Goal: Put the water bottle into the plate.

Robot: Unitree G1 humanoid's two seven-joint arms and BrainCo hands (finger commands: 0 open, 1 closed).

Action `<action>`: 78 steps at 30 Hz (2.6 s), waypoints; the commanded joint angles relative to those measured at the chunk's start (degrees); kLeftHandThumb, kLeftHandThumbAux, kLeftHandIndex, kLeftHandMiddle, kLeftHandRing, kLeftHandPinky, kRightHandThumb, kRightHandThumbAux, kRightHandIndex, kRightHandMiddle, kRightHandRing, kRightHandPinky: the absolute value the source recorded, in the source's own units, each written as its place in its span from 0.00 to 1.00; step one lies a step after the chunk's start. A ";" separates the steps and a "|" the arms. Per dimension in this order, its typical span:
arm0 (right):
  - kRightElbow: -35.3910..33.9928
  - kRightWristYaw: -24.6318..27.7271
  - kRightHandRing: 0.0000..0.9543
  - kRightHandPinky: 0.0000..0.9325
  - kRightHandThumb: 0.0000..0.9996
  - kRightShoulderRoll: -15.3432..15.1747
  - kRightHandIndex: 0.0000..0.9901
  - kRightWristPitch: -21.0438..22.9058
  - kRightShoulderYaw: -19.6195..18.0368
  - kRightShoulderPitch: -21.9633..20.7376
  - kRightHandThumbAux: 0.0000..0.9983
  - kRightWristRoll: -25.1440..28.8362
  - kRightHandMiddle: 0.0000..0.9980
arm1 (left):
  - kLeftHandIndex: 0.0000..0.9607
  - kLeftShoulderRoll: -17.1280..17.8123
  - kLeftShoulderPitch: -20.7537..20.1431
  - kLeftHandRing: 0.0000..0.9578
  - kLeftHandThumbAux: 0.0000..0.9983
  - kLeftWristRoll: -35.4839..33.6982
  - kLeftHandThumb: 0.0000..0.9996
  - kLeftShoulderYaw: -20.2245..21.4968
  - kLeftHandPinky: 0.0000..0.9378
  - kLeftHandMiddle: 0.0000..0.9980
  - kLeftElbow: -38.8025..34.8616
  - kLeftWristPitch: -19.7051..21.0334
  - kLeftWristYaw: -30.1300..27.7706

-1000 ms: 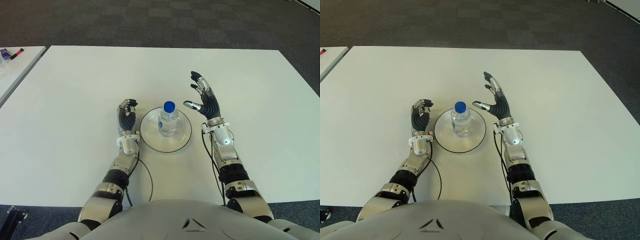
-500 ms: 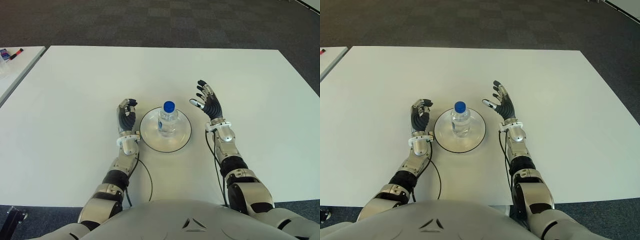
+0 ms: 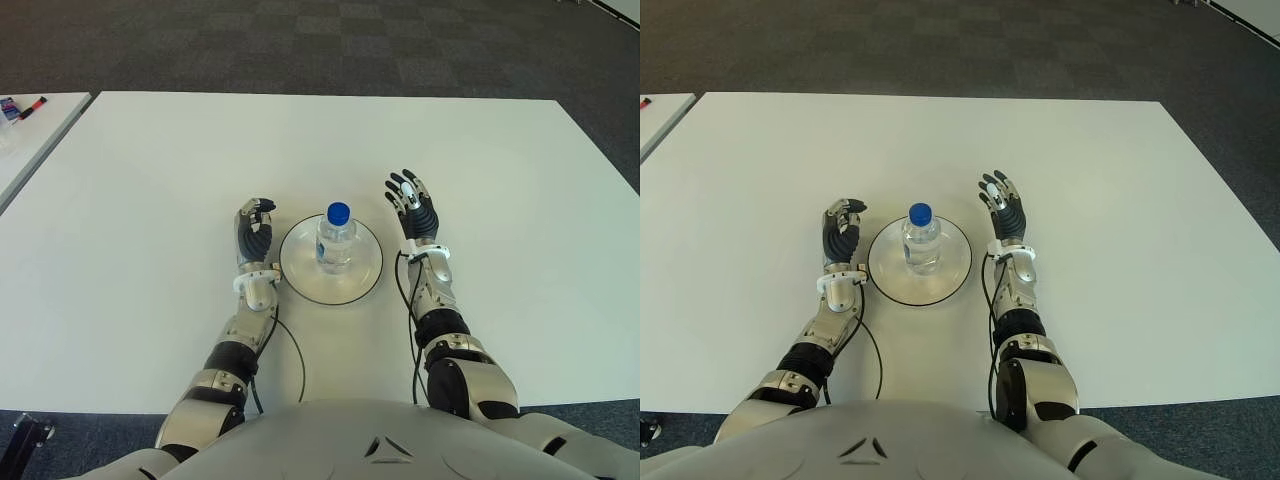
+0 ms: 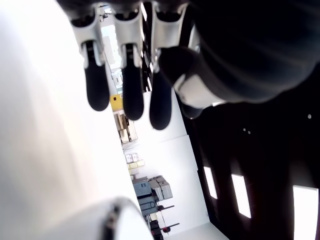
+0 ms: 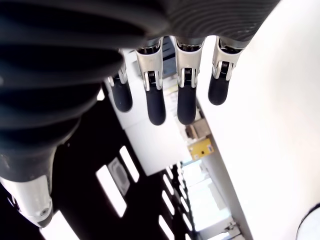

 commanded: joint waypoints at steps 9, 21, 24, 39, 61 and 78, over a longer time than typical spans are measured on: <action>-3.10 0.19 0.37 0.42 0.41 0.86 0.22 4.12 -0.13 1.78 0.66 -0.10 0.31 | 0.44 1.41 -0.29 0.39 0.68 -1.11 0.84 0.78 0.44 0.45 3.47 -2.82 -0.86; -3.04 0.64 0.38 0.42 0.35 1.75 0.23 4.09 -0.35 2.07 0.76 -0.15 0.32 | 0.45 1.65 -1.18 0.38 0.67 -1.65 0.84 1.64 0.42 0.44 6.27 -5.09 -0.05; -3.43 0.06 0.38 0.42 0.35 2.02 0.24 4.10 -0.21 2.33 0.77 -0.56 0.32 | 0.45 1.53 -1.38 0.38 0.67 -1.92 0.84 1.97 0.42 0.44 6.90 -5.99 -0.02; -4.04 -2.72 0.41 0.44 0.42 2.34 0.28 2.62 0.61 3.63 0.82 -3.73 0.36 | 0.47 1.98 -2.40 0.38 0.67 -1.01 0.84 2.27 0.40 0.43 9.11 -6.66 1.74; -4.02 -5.17 0.45 0.48 0.70 2.93 0.41 1.70 0.91 4.06 0.73 -5.05 0.40 | 0.45 2.29 -2.30 0.38 0.67 -1.57 0.84 2.92 0.42 0.44 9.20 -7.83 1.71; -4.48 -7.99 0.47 0.49 0.70 3.68 0.42 -0.19 2.49 5.00 0.73 -7.41 0.44 | 0.42 1.90 -1.66 0.39 0.68 -7.56 0.84 5.80 0.41 0.46 8.07 -11.56 -3.84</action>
